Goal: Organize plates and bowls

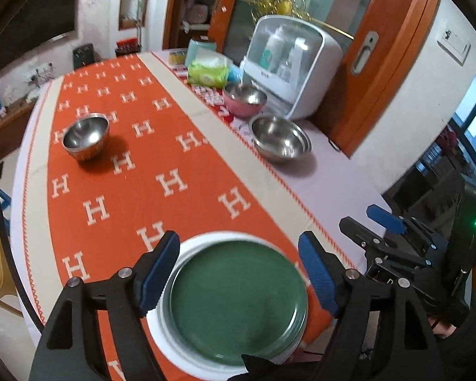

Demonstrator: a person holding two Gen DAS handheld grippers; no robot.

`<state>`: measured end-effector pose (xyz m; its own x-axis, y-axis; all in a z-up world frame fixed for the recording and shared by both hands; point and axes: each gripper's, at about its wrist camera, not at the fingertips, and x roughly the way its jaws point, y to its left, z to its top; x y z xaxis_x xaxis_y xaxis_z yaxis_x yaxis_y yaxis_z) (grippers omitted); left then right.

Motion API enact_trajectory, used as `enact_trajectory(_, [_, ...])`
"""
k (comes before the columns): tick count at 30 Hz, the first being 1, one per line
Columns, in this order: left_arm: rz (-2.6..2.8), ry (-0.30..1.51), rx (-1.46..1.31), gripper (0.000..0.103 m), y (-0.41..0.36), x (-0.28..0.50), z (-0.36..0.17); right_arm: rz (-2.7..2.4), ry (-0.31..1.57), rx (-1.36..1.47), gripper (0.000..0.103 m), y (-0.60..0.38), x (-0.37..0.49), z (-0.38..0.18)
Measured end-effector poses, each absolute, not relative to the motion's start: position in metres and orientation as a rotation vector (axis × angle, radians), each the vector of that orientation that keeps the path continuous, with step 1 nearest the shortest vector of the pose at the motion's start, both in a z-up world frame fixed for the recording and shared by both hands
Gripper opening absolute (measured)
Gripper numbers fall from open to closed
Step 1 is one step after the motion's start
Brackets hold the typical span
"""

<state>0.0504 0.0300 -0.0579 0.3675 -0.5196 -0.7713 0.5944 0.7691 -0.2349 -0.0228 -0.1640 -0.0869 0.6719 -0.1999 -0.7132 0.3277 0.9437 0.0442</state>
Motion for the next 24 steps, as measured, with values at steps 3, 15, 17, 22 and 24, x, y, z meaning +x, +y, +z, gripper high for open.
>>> enact_trajectory(3, [-0.669,0.937,0.11,0.081,0.012,0.048,-0.048,-0.276,0.764,0.164,0.061,-0.181,-0.021,-0.081])
enact_trajectory(15, [-0.574,0.904,0.1,0.081,-0.058,0.045,-0.032,-0.191,0.698,0.163,0.066,-0.256,-0.013,-0.06])
enact_trajectory(17, [-0.563,0.898,0.094,0.082,-0.068,0.046,-0.031,-0.18,0.692,0.163,0.066,-0.268,-0.011,-0.058])
enact_trajectory(22, [-0.541,0.898,0.056,0.086,-0.096,0.054,-0.031,-0.149,0.675,0.146,0.066,-0.302,-0.002,-0.054])
enact_trajectory(24, [-0.531,0.898,0.043,0.086,-0.106,0.059,-0.031,-0.14,0.668,0.132,0.067,-0.313,0.003,-0.052])
